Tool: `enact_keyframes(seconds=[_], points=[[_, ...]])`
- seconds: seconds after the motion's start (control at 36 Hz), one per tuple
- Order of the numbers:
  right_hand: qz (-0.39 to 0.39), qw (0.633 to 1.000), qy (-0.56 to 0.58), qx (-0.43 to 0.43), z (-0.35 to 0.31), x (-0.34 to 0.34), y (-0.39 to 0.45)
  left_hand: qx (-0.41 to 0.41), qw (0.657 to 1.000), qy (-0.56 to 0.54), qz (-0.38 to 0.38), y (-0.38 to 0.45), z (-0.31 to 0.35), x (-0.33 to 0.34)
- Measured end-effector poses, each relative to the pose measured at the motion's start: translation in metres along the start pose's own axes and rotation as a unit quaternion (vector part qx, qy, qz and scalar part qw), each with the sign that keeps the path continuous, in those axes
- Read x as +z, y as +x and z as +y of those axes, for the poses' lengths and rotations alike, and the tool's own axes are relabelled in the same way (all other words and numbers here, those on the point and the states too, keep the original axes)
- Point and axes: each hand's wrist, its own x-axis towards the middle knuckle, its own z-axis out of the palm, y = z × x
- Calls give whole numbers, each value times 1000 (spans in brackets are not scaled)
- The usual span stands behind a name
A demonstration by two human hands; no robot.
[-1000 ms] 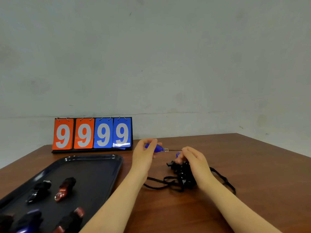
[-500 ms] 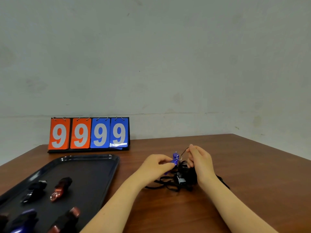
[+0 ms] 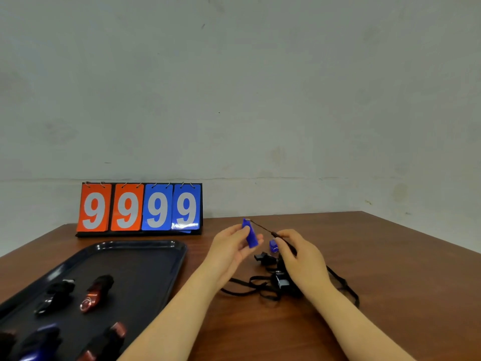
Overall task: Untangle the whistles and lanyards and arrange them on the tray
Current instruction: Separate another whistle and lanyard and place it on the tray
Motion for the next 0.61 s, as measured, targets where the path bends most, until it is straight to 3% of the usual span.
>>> enact_keyframes(seconds=[0.11,0.19,0.28,0.39,0.53,0.61], points=[[12,1000,8,-9,0,-3,1,8,996,-67,50,1,5,-1],[18,1000,15,-10,-1,-3,1,9,997,-16,74,2,4,-4],[40,998,44,-11,-1,-1,1,7,997,-17,73,2,1,-7],[63,996,63,-18,-3,-2,-1,0,993,-114,42,0,-1,-1],[-8,998,-7,-54,-3,4,-2,31,986,-158,41,3,-4,2],[-62,991,-46,-107,-7,9,-6,48,993,-69,83,4,-6,-2]])
